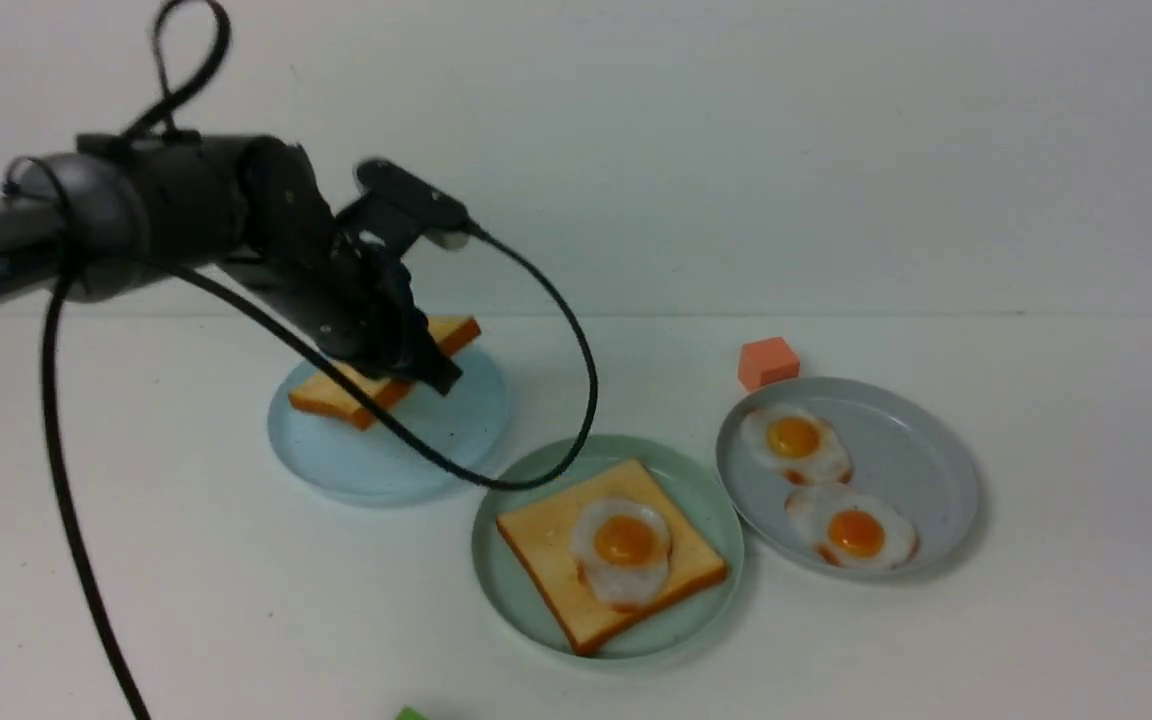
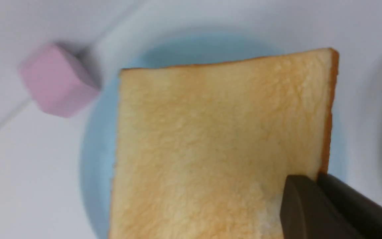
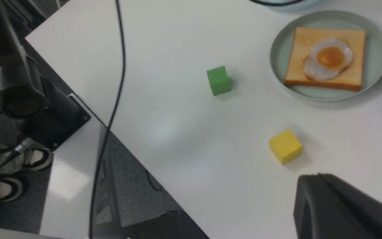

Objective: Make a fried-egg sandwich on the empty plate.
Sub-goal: Use the left arm to place a slice of bread on the fried egg in the middle

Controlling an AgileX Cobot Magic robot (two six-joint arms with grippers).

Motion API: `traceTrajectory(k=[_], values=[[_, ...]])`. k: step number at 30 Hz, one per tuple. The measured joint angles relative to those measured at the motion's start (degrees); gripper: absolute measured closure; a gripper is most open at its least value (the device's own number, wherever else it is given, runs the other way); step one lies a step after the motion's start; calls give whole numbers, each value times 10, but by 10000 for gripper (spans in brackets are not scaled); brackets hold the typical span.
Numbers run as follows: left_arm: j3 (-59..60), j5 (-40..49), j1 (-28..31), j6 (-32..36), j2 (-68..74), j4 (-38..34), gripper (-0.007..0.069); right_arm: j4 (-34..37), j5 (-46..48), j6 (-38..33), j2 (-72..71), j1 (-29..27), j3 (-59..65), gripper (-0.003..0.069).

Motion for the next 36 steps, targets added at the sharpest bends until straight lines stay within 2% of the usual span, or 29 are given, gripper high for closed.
traceTrajectory(k=[2,5,9,11,15,18,21,28,33,36], values=[[-1,14,-10,-18,-28,1,627,-18,5,0,0,0,0,642],[14,35,-58,-59,-75,1,631,-53,19,10,0,0,0,642],[50,44,-170,-90,-89,6,631,-105,28,44,0,0,0,637],[60,45,-218,-101,-77,22,631,-120,28,52,0,0,0,636],[62,28,-255,-140,-50,79,631,-124,28,56,0,0,0,633],[62,19,-264,-166,-28,130,631,-121,28,57,0,0,0,630],[62,19,-266,-169,-13,142,631,-118,28,57,0,0,0,628],[62,20,-266,-162,-3,116,631,-116,28,58,0,0,0,627],[61,23,-266,-125,11,101,622,-115,28,58,0,0,0,624],[61,28,-266,-91,16,79,587,-115,28,58,0,0,0,620]])
